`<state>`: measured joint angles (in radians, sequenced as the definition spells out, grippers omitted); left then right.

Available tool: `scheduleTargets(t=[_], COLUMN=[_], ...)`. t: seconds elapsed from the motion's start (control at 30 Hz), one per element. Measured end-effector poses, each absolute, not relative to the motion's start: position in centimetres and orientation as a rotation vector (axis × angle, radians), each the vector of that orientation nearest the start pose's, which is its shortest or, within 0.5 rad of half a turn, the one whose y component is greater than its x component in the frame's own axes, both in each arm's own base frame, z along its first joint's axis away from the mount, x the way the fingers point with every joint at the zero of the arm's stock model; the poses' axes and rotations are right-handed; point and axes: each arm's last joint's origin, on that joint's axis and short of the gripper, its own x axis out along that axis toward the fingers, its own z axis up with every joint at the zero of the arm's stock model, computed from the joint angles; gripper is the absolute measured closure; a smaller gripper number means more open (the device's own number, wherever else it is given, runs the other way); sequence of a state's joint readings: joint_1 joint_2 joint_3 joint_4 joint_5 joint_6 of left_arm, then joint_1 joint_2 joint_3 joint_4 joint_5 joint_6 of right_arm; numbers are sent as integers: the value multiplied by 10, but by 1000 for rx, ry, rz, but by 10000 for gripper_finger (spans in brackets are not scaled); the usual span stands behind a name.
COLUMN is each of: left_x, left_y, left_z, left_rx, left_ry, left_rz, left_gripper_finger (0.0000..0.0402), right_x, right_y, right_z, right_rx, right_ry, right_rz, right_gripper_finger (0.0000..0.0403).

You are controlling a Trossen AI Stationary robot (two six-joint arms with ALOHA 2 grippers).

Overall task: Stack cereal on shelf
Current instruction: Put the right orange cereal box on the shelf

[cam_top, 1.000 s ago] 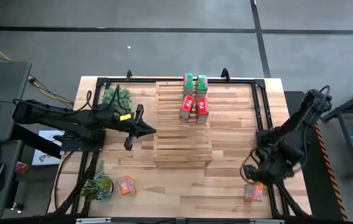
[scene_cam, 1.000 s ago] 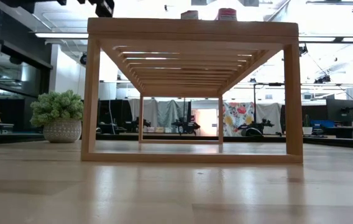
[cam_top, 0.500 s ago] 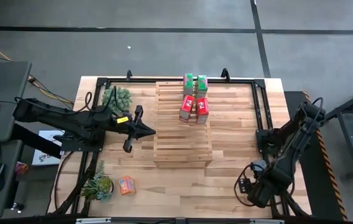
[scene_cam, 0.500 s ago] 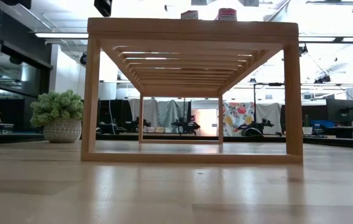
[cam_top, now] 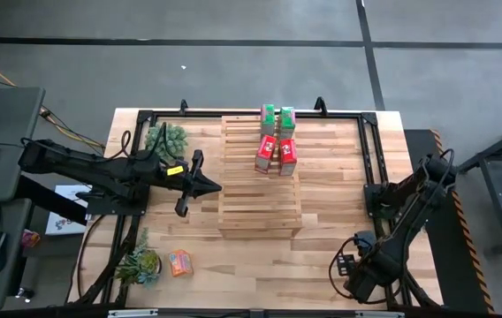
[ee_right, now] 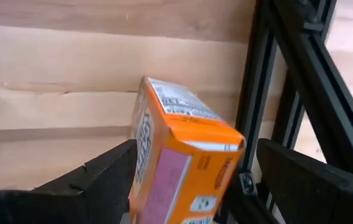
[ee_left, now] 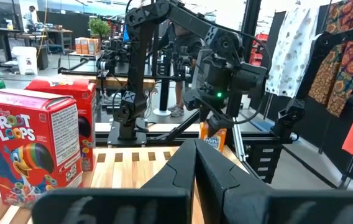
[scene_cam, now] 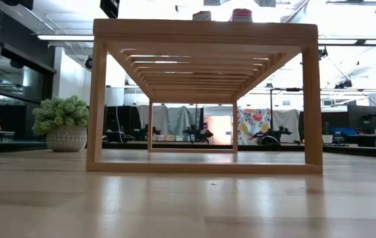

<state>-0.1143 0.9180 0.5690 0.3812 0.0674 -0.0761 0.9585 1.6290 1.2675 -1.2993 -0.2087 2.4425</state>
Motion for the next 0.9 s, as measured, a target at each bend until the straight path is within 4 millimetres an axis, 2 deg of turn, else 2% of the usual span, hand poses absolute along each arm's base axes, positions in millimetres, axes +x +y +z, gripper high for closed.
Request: scheduleTargets(t=[0.1,0.2,0.3,0.47,0.57,0.67,0.77,0.9], left_x=[205,205,205,205,205,205,205,205], left_y=[-26,-26,-26,-26,-26,-26,-26,-26], left_z=[289,289,289,289,289,289,290,290], left_rx=[-77,-77,-77,-77,-77,-77,-77,-77], left_ry=[-25,-25,-25,-22,-22,-27,-40,-41], left_rz=[-183,-183,-183,-183,-183,-183,-183,-183], left_gripper_finger=[402,402,401,401,401,402,401,401], right_x=[156,156,156,157,157,161,169,185], right_y=[231,231,231,231,232,236,239,245], right_z=[238,237,237,237,240,260,295,357], right_rx=[1057,1053,1052,1051,1038,1065,1107,1146], right_ry=[1434,1416,1417,1418,1437,1470,1467,1204], right_rz=[-1277,-1271,-1270,-1259,-1216,-1100,-886,-508], right_gripper_finger=[82,102,148,251,292,306,300,288])
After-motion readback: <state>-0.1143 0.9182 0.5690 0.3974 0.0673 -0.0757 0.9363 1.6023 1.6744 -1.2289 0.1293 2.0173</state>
